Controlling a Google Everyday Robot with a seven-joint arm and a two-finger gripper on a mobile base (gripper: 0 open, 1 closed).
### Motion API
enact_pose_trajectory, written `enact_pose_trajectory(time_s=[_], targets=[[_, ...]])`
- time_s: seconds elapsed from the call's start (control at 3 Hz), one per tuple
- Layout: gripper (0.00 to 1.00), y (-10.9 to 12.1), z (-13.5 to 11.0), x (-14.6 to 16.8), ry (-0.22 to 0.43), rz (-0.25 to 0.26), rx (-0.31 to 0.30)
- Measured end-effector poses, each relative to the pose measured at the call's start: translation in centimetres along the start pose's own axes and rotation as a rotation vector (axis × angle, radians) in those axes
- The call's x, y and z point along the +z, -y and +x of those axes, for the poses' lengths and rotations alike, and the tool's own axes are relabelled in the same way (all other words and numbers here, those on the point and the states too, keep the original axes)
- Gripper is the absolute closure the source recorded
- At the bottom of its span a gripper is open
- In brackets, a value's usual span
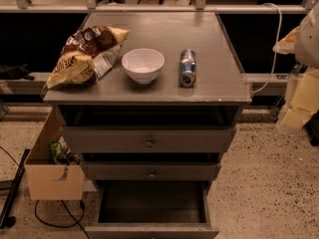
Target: Close bottom drawer
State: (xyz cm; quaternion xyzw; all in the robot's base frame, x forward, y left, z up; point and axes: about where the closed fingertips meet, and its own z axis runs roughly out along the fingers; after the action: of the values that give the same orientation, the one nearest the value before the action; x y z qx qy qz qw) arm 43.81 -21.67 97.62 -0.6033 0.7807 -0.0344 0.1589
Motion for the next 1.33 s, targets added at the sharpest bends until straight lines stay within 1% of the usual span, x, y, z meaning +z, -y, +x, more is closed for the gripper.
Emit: enact_pose_trajectory(time_s=[0.33, 0.67, 1.0, 1.33], targets=[[0.00, -0.6, -0.2, -0.4, 0.024, 0.016, -0.002], [0.00, -2.9, 0.2, 0.2, 0.101, 0.017, 0.027], [0.00, -6.7, 0.4, 1.7, 0.210, 0.016, 0.060], [0.00, -10.9, 1.1, 5.1, 0.323, -0.007, 0.105]])
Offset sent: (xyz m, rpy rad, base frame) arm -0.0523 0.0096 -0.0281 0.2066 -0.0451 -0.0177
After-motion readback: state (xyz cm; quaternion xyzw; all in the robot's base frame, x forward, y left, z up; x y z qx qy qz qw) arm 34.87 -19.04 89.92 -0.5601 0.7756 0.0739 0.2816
